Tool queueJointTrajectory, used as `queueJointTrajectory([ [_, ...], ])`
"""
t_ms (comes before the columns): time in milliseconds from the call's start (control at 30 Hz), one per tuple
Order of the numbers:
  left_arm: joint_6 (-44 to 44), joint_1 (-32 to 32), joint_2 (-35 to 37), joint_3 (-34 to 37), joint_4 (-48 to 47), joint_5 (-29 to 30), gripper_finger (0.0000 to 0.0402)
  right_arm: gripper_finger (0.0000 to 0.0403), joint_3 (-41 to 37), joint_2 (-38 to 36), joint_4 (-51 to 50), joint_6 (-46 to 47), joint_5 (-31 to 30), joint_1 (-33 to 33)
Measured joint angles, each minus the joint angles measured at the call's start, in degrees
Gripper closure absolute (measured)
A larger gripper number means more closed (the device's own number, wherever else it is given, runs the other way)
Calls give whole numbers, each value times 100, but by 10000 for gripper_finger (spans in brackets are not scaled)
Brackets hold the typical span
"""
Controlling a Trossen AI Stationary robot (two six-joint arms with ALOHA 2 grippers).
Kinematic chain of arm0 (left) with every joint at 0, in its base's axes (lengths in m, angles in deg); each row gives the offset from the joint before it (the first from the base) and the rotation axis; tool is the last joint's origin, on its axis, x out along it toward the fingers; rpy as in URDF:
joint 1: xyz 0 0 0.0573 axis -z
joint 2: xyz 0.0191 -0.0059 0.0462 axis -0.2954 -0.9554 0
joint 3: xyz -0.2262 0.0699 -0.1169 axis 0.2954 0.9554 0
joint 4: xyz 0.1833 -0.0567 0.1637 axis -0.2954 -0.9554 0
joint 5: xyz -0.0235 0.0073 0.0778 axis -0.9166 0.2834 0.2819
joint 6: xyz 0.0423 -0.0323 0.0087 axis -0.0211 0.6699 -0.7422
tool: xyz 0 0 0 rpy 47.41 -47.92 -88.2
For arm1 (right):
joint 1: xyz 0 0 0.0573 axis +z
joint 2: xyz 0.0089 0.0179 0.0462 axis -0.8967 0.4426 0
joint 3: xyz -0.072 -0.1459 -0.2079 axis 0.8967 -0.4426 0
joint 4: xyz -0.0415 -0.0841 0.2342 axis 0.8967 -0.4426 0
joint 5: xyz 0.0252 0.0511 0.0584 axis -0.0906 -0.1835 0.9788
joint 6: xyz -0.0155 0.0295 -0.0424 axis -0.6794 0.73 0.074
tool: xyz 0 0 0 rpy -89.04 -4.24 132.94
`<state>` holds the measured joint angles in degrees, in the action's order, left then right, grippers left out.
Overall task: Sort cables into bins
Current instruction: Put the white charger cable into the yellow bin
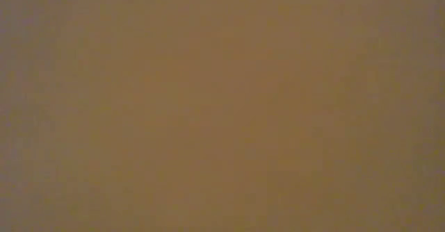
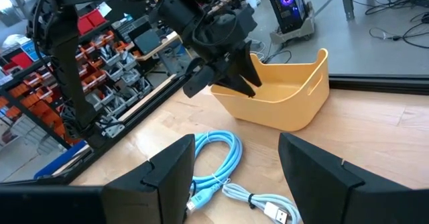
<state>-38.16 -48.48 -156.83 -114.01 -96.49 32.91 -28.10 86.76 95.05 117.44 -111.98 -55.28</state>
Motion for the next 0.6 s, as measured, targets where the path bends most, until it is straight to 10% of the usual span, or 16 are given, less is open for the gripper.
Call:
queueJointTrajectory([
  [433,55,54,1182,-156,29,383,257,191,-1,-1,2,31,0,0],
  [600,767,117,1694,-162,-383,-756,257,191,-2,-1,2,39,-7,0],
])
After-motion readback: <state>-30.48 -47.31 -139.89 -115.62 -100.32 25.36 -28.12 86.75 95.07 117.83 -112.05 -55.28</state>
